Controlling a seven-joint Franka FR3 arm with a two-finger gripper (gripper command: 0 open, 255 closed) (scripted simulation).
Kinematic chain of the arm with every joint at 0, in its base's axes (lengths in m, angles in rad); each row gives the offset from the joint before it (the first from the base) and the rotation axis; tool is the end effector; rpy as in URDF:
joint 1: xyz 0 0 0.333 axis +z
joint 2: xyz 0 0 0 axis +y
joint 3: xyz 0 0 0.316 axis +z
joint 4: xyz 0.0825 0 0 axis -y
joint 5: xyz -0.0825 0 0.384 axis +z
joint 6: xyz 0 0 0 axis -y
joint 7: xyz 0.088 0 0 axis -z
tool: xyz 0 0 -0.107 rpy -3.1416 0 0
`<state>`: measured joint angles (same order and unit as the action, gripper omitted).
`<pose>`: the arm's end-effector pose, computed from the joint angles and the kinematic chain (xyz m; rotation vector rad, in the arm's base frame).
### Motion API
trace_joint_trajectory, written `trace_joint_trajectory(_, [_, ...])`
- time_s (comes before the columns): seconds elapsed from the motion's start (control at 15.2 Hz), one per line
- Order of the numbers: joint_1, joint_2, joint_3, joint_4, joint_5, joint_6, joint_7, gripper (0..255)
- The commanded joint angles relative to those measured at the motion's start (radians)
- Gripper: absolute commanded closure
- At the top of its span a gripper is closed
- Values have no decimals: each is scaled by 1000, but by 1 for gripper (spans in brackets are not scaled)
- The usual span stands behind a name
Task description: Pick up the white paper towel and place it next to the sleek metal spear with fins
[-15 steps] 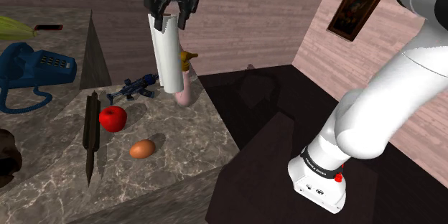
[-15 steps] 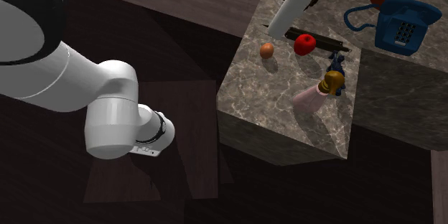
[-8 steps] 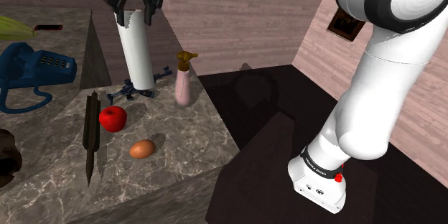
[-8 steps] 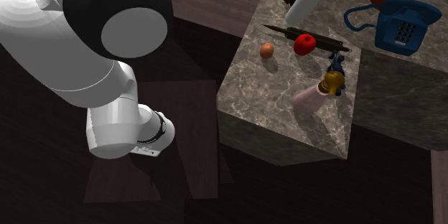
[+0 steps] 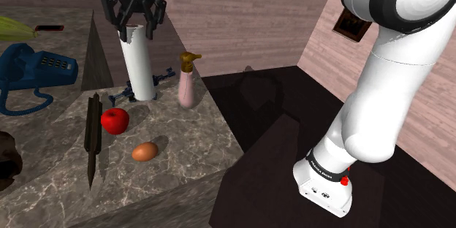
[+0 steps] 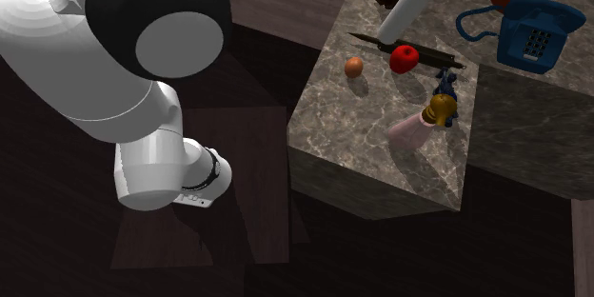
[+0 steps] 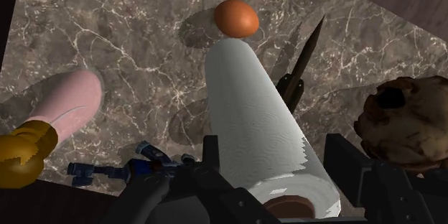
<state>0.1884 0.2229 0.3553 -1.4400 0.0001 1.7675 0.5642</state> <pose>0.5564 0.3080 0.5804 -3.0125 0.0500 -0.0912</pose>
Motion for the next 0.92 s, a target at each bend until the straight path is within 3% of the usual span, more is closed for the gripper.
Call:
trace_joint_trajectory(0.0, [-2, -6, -1, -32, 2, 27, -3, 255])
trace_joint_trajectory(0.86, [-8, -9, -4, -212, 6, 203, -13, 255])
